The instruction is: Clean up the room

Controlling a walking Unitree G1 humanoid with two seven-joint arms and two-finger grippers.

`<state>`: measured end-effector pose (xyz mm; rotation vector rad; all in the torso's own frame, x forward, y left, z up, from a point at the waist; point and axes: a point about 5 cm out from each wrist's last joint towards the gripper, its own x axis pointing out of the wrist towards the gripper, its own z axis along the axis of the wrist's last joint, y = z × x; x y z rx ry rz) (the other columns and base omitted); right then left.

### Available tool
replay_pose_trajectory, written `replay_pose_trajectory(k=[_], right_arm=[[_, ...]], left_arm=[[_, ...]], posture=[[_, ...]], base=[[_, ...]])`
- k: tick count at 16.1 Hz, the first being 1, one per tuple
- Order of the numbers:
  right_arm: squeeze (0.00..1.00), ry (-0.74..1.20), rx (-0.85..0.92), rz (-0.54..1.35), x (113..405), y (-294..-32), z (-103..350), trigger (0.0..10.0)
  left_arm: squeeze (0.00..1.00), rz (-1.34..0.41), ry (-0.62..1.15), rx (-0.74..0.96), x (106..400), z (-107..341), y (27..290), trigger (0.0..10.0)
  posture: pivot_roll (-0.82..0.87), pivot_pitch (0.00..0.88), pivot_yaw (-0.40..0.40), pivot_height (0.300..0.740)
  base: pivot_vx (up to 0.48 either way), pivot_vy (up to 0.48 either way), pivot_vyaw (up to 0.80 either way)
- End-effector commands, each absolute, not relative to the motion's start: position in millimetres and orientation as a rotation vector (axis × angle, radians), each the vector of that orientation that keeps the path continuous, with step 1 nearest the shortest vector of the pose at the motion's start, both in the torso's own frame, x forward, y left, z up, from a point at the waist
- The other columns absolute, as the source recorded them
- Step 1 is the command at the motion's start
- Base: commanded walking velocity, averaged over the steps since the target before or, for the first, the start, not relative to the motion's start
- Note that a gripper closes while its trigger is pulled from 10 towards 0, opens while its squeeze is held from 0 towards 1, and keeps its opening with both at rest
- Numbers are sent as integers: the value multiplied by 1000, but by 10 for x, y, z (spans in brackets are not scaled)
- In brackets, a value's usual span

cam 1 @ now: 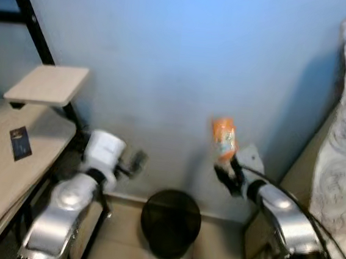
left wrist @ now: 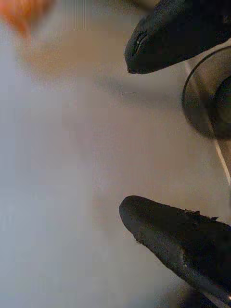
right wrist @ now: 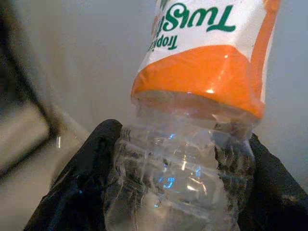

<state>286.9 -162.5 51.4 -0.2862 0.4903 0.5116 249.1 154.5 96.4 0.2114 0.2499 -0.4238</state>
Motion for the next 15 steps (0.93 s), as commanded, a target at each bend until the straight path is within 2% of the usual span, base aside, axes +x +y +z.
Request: replay_pose_trajectory(k=[1,2,3,6,8,9,12,13,15], right_arm=[[0,458,-319,629,2905,-1419,526,10000],[0,529,-353,634,2978,-1392,374,10000],[0,529,-353,634,2978,-1392,374,10000],[0,689,-432,598,3029,-1158,93,10000],[0,701,-459,609,3015,-1113,57,10000],[0,728,-538,597,2988,-1037,-20,10000],[0,742,-546,550,3013,-1023,-18,10000],[1000,740,-590,543,3021,-1026,-17,10000],[1000,742,-614,547,3019,-1017,-22,10000]], left_arm=[[0,-470,282,240,2451,943,1584,10000],[0,-608,342,276,2353,880,1565,10000],[0,-608,342,276,2353,880,1565,10000],[0,-826,441,377,2205,862,1675,10000],[0,-865,460,390,2179,858,1679,10000],[0,-926,494,416,2137,854,1698,10000],[0,-937,495,429,2147,866,1709,10000],[0,-938,495,435,2162,865,1712,10000],[0,-942,497,441,2172,861,1712,10000]], posture=[[50,0,53,740],[61,0,47,740],[61,0,47,740],[82,0,36,740],[86,0,36,740],[87,0,38,740],[87,0,40,740],[83,0,42,740],[83,0,41,740]], base=[[0,0,0],[0,0,0],[0,0,0],[0,0,0],[0,0,0],[0,0,0],[0,0,0],[0,0,0],[0,0,0]])
